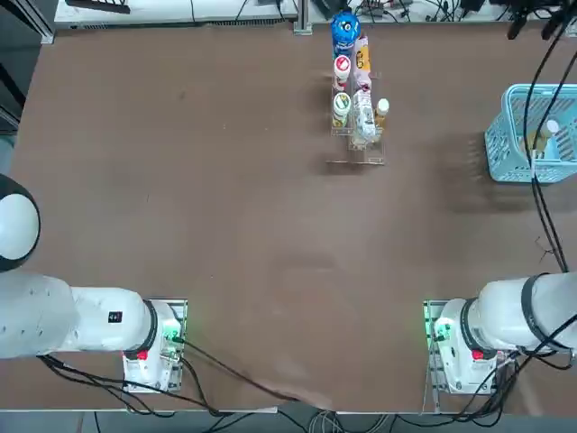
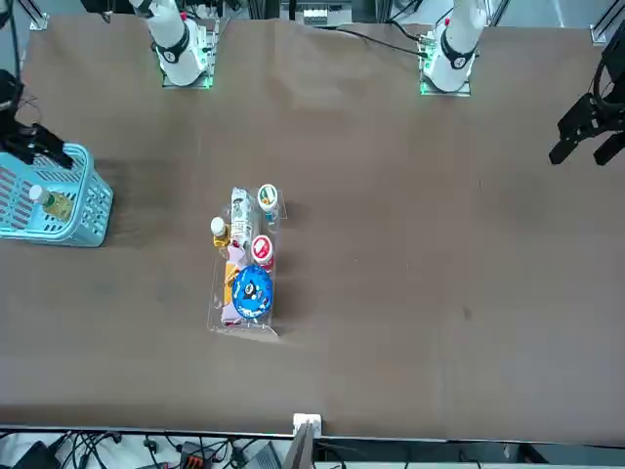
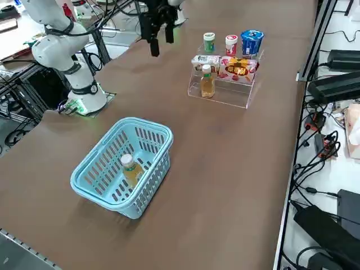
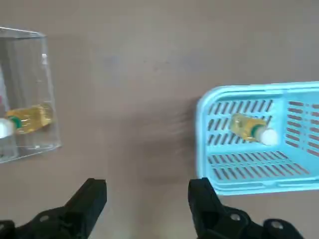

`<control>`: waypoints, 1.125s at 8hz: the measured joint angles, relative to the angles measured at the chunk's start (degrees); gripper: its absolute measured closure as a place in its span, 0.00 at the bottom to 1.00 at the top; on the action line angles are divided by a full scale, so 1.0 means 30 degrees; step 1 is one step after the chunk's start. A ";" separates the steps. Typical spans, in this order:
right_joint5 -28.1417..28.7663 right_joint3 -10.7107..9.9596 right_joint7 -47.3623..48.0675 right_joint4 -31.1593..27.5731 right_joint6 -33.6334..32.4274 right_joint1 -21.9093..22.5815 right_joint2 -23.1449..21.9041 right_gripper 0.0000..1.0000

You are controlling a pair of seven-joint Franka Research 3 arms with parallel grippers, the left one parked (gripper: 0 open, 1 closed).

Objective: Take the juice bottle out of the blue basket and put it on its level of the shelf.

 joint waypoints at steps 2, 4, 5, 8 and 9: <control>-0.0206 -0.0060 -0.1583 -0.0012 0.0208 -0.2077 0.0888 0.00; -0.0216 -0.0096 -0.3400 -0.0096 0.1084 -0.3851 0.1834 0.00; -0.0216 -0.0103 -0.4176 -0.0354 0.1795 -0.4556 0.2099 0.00; -0.0216 -0.0111 -0.5086 -0.1706 0.3834 -0.6107 0.2244 0.00; -0.0216 -0.0103 -0.5096 -0.2204 0.4518 -0.6349 0.2247 0.00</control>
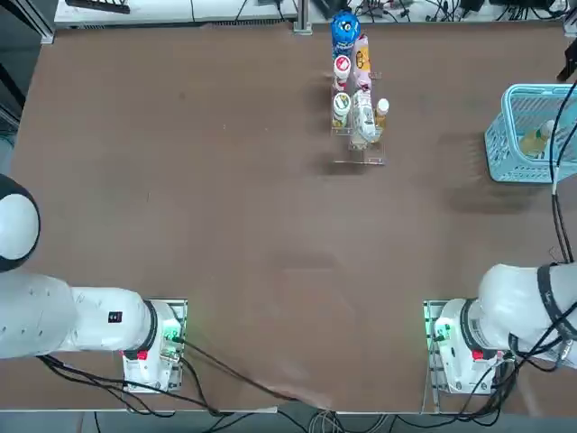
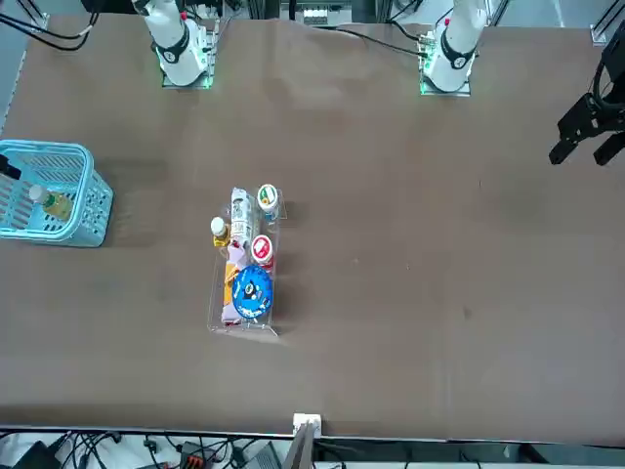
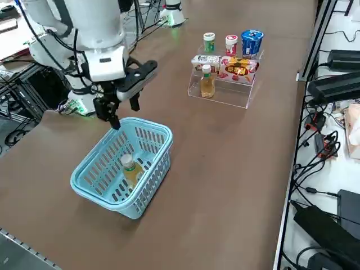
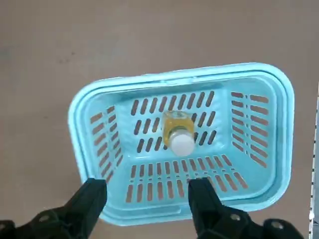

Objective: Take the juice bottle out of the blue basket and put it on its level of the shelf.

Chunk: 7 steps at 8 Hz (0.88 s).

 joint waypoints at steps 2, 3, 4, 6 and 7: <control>0.0000 0.0004 -0.0106 -0.1485 0.2073 -0.0377 0.0020 0.00; 0.0000 0.0007 -0.0353 -0.2347 0.3345 -0.0575 0.0032 0.00; 0.0000 0.0008 -0.0558 -0.3124 0.4477 -0.0791 0.0042 0.00; 0.0058 0.0011 -0.0608 -0.3995 0.5588 -0.1077 0.0142 0.00; 0.0187 0.0012 -0.0608 -0.4093 0.5828 -0.1152 0.0322 0.00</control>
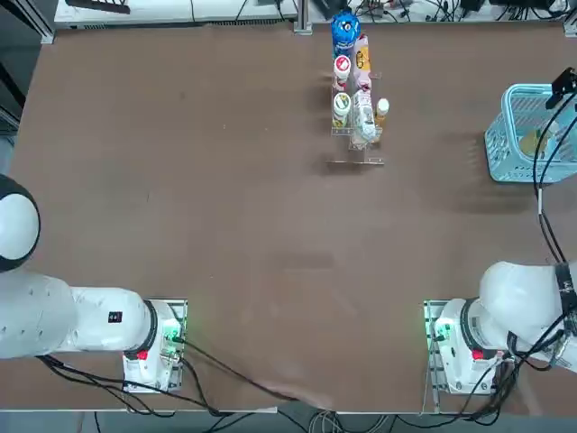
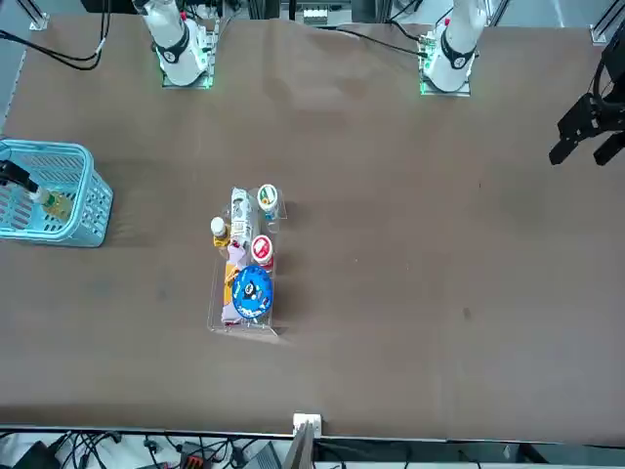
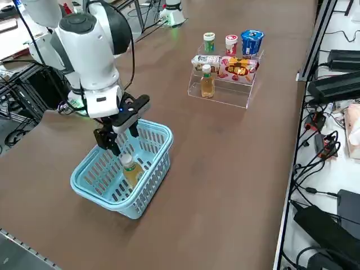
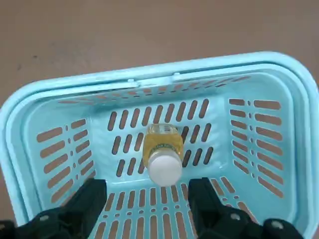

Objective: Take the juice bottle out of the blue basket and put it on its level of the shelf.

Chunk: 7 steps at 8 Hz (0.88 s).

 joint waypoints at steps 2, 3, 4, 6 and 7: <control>0.0143 0.0014 0.0000 -0.0026 0.0470 -0.0124 0.0525 0.00; 0.0159 0.0014 0.0000 -0.0028 0.0734 -0.0165 0.0794 0.00; 0.0172 0.0017 0.0000 -0.0029 0.0936 -0.0193 0.1040 0.00; 0.0613 0.0020 0.0000 -0.0030 0.1255 -0.0265 0.1443 0.00; 0.0875 0.0021 0.0000 -0.0030 0.1298 -0.0293 0.1597 0.00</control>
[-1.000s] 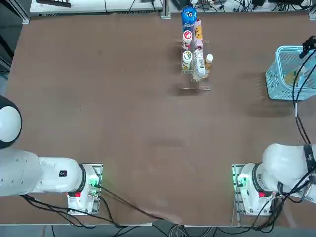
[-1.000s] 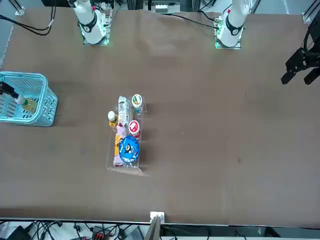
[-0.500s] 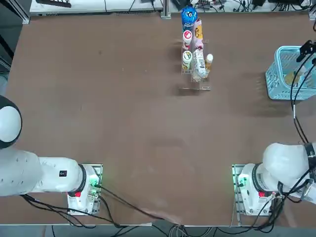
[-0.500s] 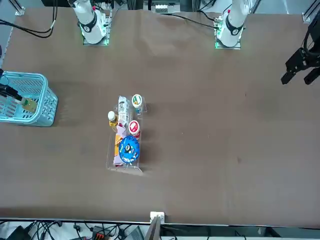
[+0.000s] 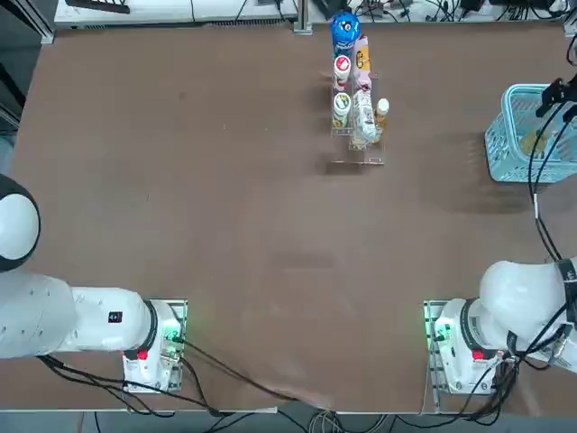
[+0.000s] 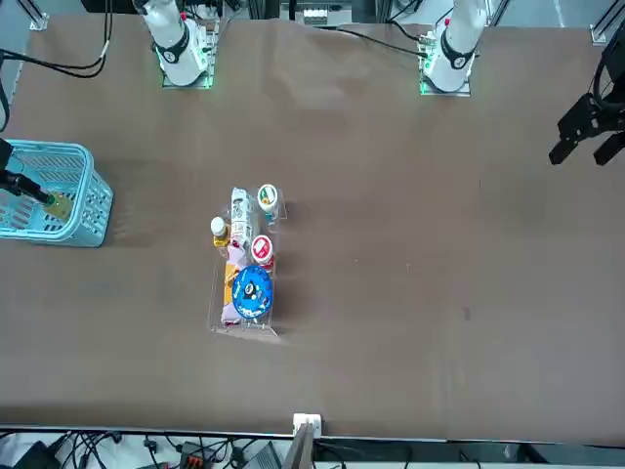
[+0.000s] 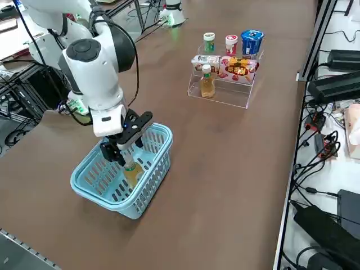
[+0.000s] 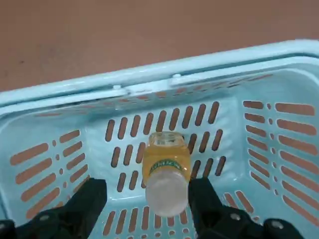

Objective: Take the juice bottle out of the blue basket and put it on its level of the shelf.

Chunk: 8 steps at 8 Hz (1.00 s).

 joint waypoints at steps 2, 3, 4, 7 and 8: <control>0.0281 0.0002 0.0002 0.0001 0.0037 -0.0023 0.0316 0.00; 0.0293 0.0004 0.0018 0.0003 0.0159 -0.0075 0.0488 0.00; 0.0294 0.0002 0.0018 0.0004 0.0254 -0.0197 0.0613 0.00; 0.0310 0.0003 0.0018 0.0003 0.0407 -0.0453 0.0985 0.00; 0.0311 0.0004 0.0018 0.0002 0.0439 -0.0504 0.1070 0.00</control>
